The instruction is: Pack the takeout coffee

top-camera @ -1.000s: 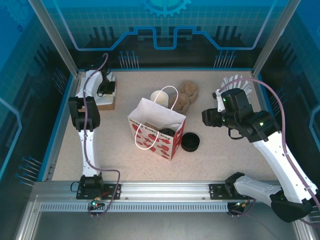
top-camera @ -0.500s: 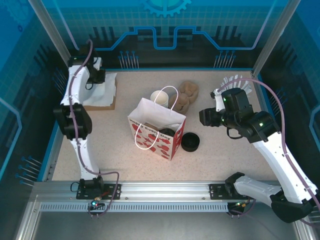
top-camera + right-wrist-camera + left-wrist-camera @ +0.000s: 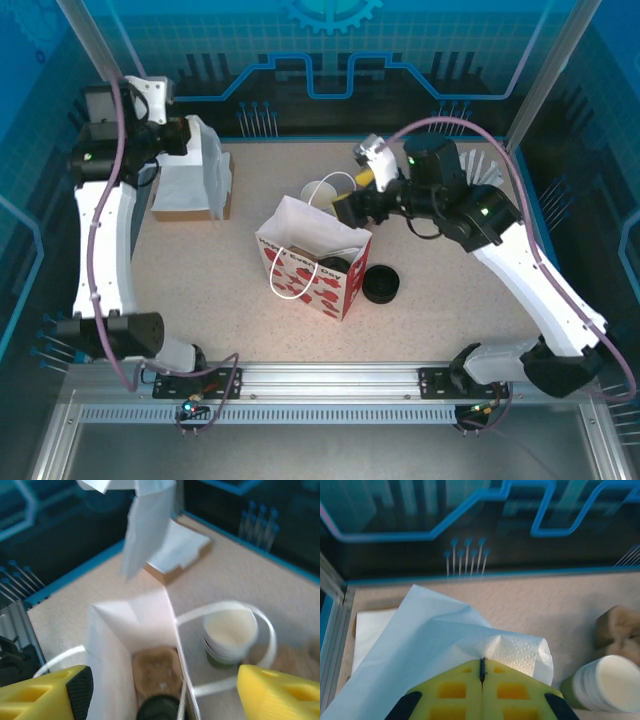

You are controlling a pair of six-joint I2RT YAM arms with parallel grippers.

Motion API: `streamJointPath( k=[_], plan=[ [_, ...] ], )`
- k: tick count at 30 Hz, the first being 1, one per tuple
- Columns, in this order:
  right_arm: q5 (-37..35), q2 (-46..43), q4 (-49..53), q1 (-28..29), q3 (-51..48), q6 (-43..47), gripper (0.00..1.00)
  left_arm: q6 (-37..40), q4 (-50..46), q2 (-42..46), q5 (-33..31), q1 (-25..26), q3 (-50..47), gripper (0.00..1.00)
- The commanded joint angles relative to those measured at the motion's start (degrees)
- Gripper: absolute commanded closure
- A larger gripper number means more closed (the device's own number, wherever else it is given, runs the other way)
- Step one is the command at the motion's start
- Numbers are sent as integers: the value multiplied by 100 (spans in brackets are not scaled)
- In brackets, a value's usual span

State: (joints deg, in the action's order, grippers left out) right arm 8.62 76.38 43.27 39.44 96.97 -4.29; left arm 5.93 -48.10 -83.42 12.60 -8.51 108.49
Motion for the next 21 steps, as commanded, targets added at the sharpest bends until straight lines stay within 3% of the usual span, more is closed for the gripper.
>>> streamJointPath(
  k=[1, 5, 15, 21],
  plan=[
    [321, 461, -478, 357, 663, 544, 14, -186, 401, 603, 778, 16, -183, 100],
    [429, 1286, -740, 700, 1523, 628, 6, -408, 593, 1222, 1111, 16, -359, 100],
    [555, 3445, -890, 1395, 3669, -133, 4, -999, 587, 1731, 1929, 16, -364, 100],
    [1010, 4236, -1148, 1467, 4674, -282, 2, -1245, 639, 1827, 2488, 16, -323, 100]
  ],
)
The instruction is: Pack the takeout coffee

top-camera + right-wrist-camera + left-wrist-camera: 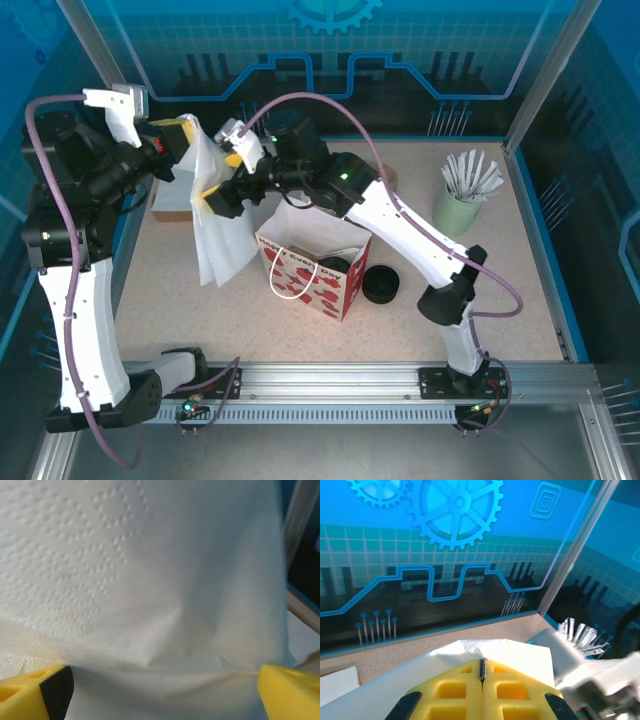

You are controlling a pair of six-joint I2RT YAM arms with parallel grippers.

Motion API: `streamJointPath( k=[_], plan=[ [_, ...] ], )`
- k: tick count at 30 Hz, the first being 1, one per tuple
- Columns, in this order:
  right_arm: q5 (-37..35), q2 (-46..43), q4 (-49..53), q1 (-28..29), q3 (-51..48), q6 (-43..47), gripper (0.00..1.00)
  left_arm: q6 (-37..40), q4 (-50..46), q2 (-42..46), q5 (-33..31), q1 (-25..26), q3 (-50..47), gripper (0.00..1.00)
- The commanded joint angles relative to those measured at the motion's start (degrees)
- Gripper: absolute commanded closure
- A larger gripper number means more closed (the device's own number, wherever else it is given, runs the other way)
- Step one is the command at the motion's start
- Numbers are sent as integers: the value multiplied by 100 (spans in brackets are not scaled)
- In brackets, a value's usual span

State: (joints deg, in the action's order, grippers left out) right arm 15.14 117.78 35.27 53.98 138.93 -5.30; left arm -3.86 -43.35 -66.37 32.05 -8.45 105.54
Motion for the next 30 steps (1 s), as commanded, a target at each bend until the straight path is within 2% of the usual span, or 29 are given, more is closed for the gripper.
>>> streamJointPath(
  k=[1, 4, 7, 12, 15, 17, 22, 24, 27, 28, 29, 30],
  plan=[
    [457, 144, -451, 9, 536, -175, 1, -338, 190, 125, 663, 10, -48, 100],
    [585, 184, -736, 16, 540, -122, 2, -563, 277, 153, 972, 10, -164, 100],
    [654, 53, -940, -22, 350, -75, 3, -591, 257, 204, 915, 10, -306, 100],
    [626, -715, -1737, -102, -867, -48, 5, -737, 302, 221, 981, 10, -419, 100],
    [639, -1094, -2255, -150, -1516, -95, 12, -833, 379, 219, 1135, 10, -505, 100],
    [666, -1164, -2245, -177, -1584, -76, 24, -904, 401, 217, 1323, 10, -557, 100],
    [687, -1224, -2196, -232, -1538, -75, 43, -959, 316, 229, 1833, 10, -658, 100],
    [675, -1247, -2107, -239, -1480, -25, 58, -976, 306, 241, 2017, 14, -706, 100],
    [654, -1287, -1781, -248, -1347, 154, 89, -1019, 290, 242, 2124, 12, -692, 100],
    [582, -1324, -1584, -247, -1298, 244, 99, -1053, 309, 239, 2166, 10, -653, 95],
    [476, -1385, -1375, -247, -1262, 361, 100, -1093, 339, 234, 2175, 10, -586, 88],
    [353, -1447, -1174, -247, -1248, 467, 100, -1099, 336, 224, 2165, 10, -498, 86]
  ],
)
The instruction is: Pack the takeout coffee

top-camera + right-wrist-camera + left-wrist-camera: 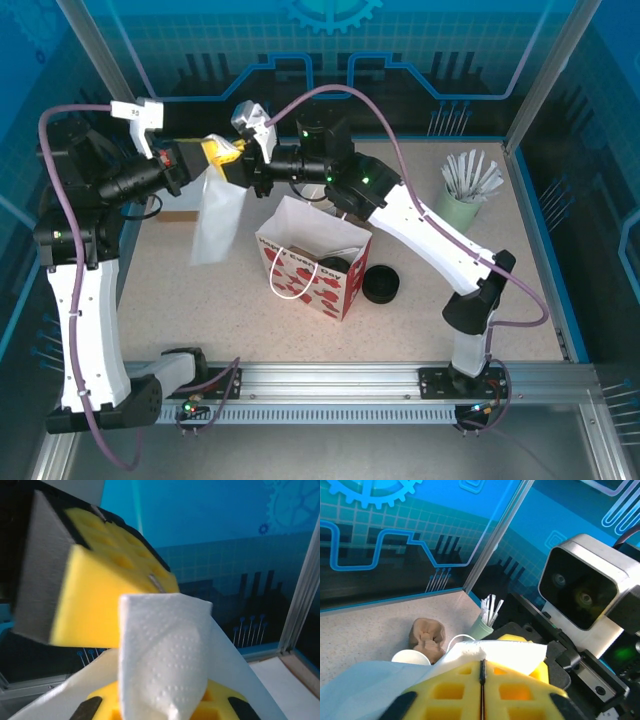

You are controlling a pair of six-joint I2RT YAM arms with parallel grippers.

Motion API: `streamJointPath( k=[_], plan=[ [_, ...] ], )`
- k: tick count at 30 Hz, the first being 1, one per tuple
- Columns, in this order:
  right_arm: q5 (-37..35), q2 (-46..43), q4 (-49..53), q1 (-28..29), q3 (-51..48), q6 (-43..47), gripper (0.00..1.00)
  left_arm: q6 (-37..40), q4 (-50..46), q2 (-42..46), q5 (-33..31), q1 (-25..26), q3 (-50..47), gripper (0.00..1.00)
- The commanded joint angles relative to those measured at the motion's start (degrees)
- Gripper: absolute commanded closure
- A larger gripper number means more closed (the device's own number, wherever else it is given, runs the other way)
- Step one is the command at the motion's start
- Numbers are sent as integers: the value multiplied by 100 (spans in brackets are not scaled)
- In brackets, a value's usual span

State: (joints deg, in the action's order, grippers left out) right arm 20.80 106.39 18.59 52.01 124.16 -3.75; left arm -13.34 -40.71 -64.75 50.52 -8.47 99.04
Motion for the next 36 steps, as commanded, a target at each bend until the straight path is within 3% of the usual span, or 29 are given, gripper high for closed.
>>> streamJointPath(
  k=[1, 3, 9, 15, 22, 29, 36],
  plan=[
    [-388, -391, 715, -50, 240, 384, 100, -138, 50, 60, 310, 12, 266, 82],
    [-656, -604, 1007, -59, 202, 475, 100, -76, -61, 55, 165, 16, 532, 64],
    [-1797, -1314, 1628, 31, -44, 473, 100, 106, -177, 361, -695, 12, 686, 32],
    [-2410, -1985, 1434, -15, -760, 887, 100, 223, -255, 983, -1451, 12, -218, 31],
    [-2801, -2232, 1495, 81, -1254, 1468, 100, 208, -249, 1563, -1729, 12, -1704, 32],
    [-3002, -2427, 1905, 301, -1899, 1544, 100, 139, -278, 1725, -1746, 12, -2312, 32],
    [-2543, -2606, 2690, 397, -2258, 865, 100, 236, -359, 1716, -1776, 12, -2341, 32]
  ],
)
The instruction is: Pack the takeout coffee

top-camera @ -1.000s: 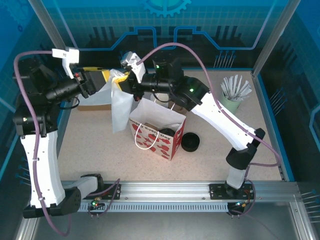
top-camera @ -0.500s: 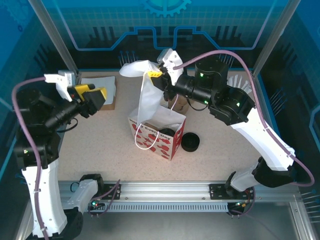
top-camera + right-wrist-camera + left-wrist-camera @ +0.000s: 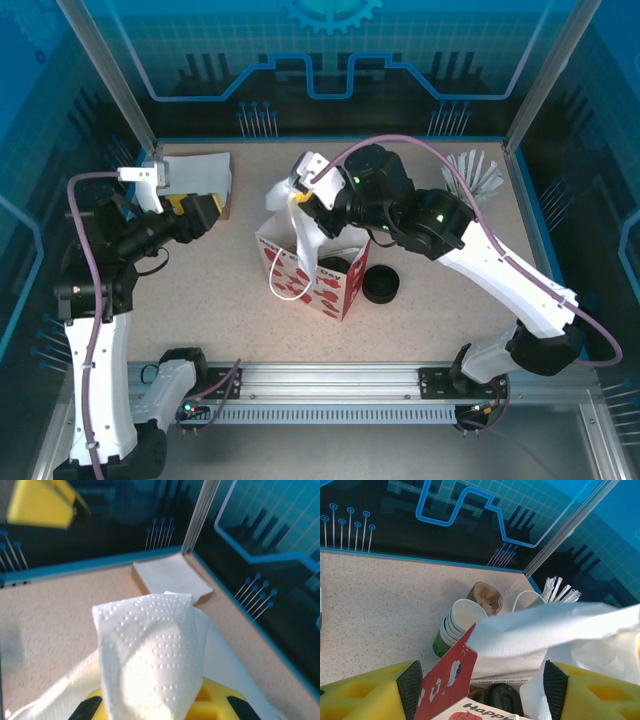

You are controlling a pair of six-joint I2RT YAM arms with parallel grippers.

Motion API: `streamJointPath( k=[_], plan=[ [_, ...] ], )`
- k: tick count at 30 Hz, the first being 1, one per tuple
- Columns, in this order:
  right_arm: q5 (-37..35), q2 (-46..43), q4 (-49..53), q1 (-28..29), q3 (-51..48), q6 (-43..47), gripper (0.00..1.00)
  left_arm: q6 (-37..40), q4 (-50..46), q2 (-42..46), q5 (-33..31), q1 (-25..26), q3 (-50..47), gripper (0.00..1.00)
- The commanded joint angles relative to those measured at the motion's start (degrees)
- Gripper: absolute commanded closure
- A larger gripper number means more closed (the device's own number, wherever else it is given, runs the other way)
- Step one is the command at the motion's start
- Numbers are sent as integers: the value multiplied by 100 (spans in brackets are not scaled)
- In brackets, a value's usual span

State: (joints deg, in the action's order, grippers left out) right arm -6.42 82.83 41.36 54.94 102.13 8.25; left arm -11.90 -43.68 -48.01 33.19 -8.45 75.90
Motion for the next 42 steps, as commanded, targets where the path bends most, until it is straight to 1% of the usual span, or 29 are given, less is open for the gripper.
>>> streamJointPath(
  k=[1, 6, 11, 17, 25, 32, 35, 37, 39, 42],
  plan=[
    [218, -242, 529, 104, -91, -452, 100, 91, -61, 33, -49, 10, -31, 32],
    [316, -99, 802, 90, -335, -878, 100, 100, -79, 13, -32, 10, -61, 33],
    [513, 273, 1045, -57, -332, -1248, 100, 102, -88, 11, -10, 10, -71, 33],
    [961, 725, 1339, -340, -184, -1628, 100, 109, -88, 3, 65, 10, -93, 33],
    [1243, 1298, 1564, -519, -245, -1639, 98, 125, -71, -2, 144, 10, -131, 33],
    [1144, 1976, 1929, -586, -143, -1474, 93, 135, -60, -64, 195, 10, -128, 33],
    [1150, 2269, 2138, -645, 28, -1492, 90, 144, -62, -86, 214, 10, -117, 33],
    [905, 2432, 2355, -645, 218, -1468, 88, 160, -71, -99, 213, 10, -94, 33],
    [736, 2531, 2542, -650, 417, -1434, 82, 161, -79, -112, 214, 10, -85, 33],
    [637, 2431, 2598, -651, 668, -1415, 67, 158, -88, -160, 247, 10, -50, 33]
  ],
)
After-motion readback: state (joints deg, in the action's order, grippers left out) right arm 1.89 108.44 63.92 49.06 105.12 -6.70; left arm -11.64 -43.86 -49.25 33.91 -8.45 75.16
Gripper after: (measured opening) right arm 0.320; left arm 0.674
